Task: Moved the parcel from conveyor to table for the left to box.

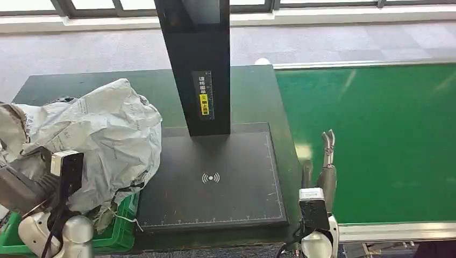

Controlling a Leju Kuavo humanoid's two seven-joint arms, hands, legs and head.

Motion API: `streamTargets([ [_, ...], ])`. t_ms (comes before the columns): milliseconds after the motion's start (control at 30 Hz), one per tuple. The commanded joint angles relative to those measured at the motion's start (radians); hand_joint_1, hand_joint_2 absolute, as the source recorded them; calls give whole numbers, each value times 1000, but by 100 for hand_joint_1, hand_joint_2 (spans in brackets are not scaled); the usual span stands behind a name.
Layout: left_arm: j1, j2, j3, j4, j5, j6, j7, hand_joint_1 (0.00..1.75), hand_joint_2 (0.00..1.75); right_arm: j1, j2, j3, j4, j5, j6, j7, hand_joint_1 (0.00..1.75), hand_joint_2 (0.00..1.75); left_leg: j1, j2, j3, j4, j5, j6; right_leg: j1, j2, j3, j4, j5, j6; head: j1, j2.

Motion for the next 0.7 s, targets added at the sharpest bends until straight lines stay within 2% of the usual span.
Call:
streamTargets([
  [33, 48, -51, 19, -51, 43, -2, -18, 0, 0, -94, 72, -81, 100, 11, 3, 17, 0, 0, 0, 6, 1, 0, -1, 1, 0, 4, 0, 0, 1, 0, 0, 0],
  [267, 49, -51, 53, -96, 59, -2, -29, 0, 0, -103, 71, -78, 115, 16, 6, 22, 0, 0, 0, 8, 2, -1, -1, 1, 1, 4, 0, -1, 1, -1, 0, 0],
  [300, 49, -51, 56, -103, 67, -2, -36, 0, 175, -105, 71, -78, 117, 17, 6, 23, 0, 0, 0, 7, 1, 0, -1, 1, 1, 4, 0, 0, 1, 0, 0, 0],
  [567, 48, -51, 73, -114, 52, -2, -23, 0, 175, -109, 71, -82, 124, 26, 10, 31, 0, 0, 0, 5, 1, 0, -1, 1, 0, 4, 0, 0, 1, 0, 0, 0],
  [700, 48, -51, 78, -128, 30, -2, -11, 0, 175, -110, 70, -81, 128, 31, 11, 33, 0, 0, 0, 9, 2, -1, -1, 1, 1, 5, 0, -1, 2, -1, 0, 0],
])
